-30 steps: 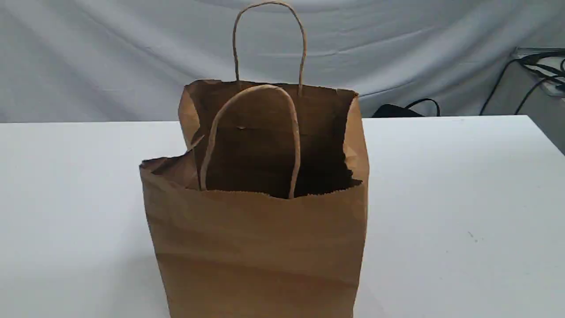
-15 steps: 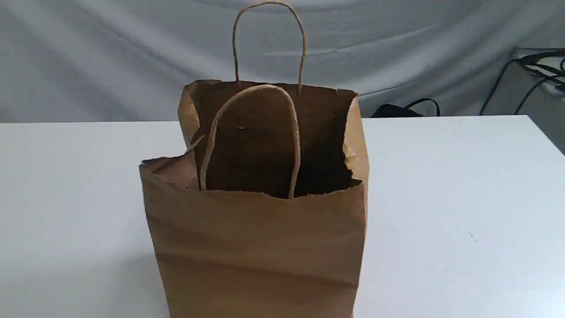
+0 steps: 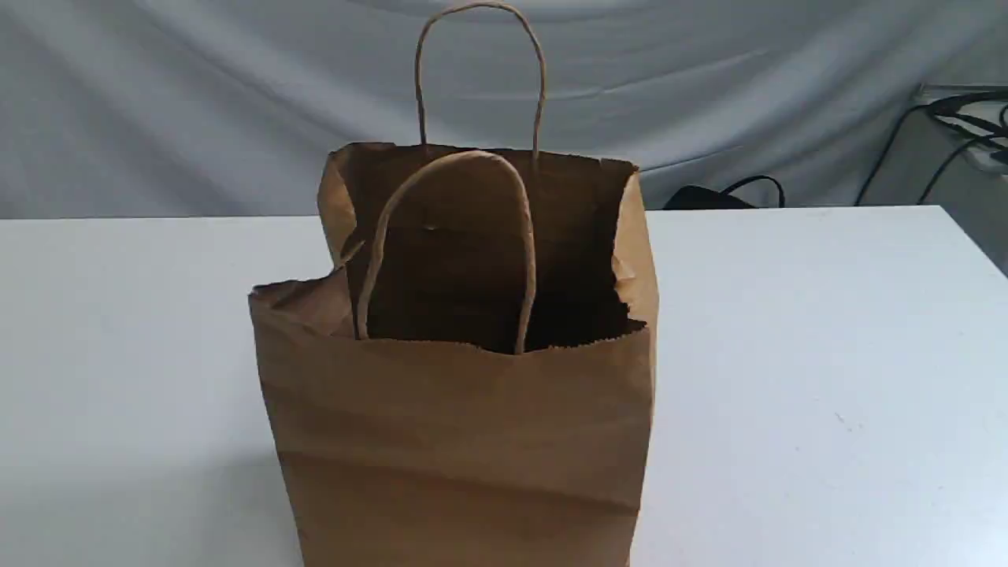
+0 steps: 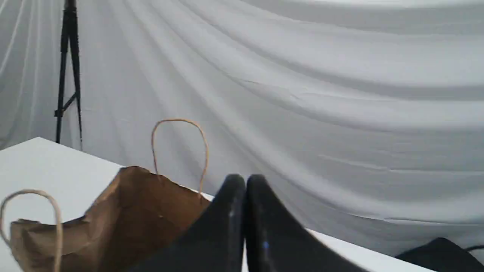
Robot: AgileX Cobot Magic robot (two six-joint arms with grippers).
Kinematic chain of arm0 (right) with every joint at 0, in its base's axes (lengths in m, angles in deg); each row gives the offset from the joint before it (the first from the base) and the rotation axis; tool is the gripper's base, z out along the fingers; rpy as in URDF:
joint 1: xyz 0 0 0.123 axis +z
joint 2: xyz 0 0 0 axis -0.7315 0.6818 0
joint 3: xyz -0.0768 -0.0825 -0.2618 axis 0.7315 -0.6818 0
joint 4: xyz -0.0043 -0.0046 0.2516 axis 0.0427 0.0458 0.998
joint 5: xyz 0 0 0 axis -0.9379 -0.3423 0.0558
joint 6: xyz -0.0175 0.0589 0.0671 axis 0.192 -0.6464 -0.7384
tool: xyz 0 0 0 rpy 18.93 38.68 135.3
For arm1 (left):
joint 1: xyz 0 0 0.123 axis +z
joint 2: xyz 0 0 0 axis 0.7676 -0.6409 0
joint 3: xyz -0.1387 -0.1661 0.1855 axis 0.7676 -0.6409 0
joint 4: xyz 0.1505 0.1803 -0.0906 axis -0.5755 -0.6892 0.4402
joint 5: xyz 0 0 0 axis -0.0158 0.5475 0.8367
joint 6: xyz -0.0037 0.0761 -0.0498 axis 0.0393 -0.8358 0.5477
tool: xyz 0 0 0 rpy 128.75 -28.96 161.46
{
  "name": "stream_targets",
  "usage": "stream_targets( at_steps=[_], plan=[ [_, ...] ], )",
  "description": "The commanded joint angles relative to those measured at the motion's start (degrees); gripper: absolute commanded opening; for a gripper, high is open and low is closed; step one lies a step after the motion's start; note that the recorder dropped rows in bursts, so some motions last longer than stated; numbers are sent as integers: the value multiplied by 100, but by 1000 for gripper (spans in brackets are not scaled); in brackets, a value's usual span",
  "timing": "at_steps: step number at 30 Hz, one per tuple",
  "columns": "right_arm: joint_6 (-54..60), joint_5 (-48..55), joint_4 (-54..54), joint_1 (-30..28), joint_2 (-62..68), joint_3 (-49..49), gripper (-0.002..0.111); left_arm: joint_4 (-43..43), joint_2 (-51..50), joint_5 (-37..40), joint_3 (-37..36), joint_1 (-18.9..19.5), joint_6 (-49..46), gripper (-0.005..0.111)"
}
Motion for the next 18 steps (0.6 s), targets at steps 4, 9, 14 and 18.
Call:
stream_targets(
  at_steps=[4, 9, 14, 18],
  plan=[
    [22, -1485, 236, -515, -931, -1712, 0, 0, 18, -53, -48, 6, 56, 0],
    [22, -2243, 236, -882, -1950, -2926, 0, 0, 18, -53, -48, 6, 56, 0],
    [-99, -2297, 236, -1346, -2718, -3529, 0, 0, 18, -53, -48, 6, 56, 0],
    [-137, -2297, 236, -1546, -3002, -3685, 0, 0, 18, -53, -48, 6, 56, 0]
  ],
)
